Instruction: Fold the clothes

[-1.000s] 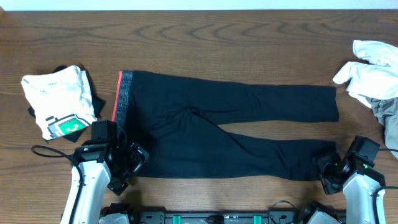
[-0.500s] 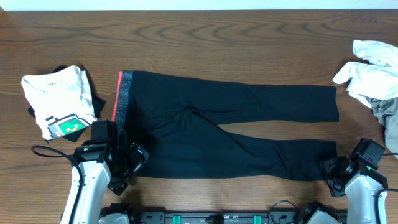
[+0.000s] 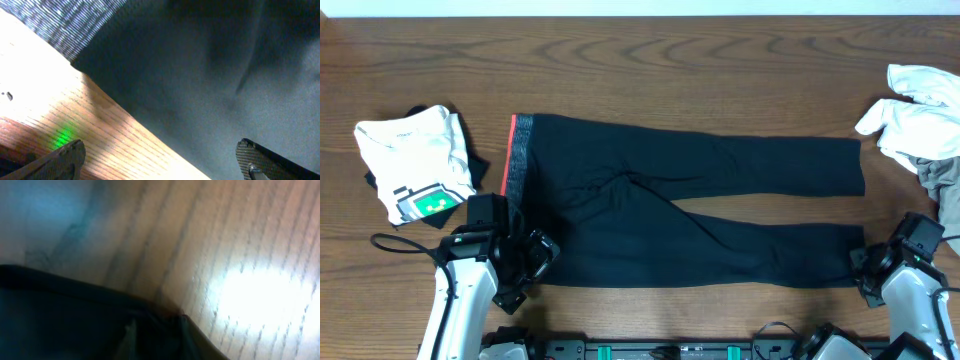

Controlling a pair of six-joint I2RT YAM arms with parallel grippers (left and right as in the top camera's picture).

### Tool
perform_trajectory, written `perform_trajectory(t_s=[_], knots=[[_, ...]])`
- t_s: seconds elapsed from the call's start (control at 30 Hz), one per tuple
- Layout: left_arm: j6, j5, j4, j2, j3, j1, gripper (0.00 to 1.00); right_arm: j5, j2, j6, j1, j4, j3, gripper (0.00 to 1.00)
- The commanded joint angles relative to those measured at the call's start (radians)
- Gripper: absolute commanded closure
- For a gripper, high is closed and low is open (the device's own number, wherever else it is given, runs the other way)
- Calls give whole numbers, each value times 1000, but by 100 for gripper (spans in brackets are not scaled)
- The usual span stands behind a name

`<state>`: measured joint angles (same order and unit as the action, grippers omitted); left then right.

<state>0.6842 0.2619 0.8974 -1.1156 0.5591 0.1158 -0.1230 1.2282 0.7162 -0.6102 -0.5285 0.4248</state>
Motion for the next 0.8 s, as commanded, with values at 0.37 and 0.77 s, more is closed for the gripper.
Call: perform_trajectory(t_s=[0.37,0.77], knots=[[2,-28,22,-1,-2,-3,2,51,86,0,-7,-14,-81,99],[81,-119,35,-1,-5,-3,2,52,86,0,-7,-10,-81,99]])
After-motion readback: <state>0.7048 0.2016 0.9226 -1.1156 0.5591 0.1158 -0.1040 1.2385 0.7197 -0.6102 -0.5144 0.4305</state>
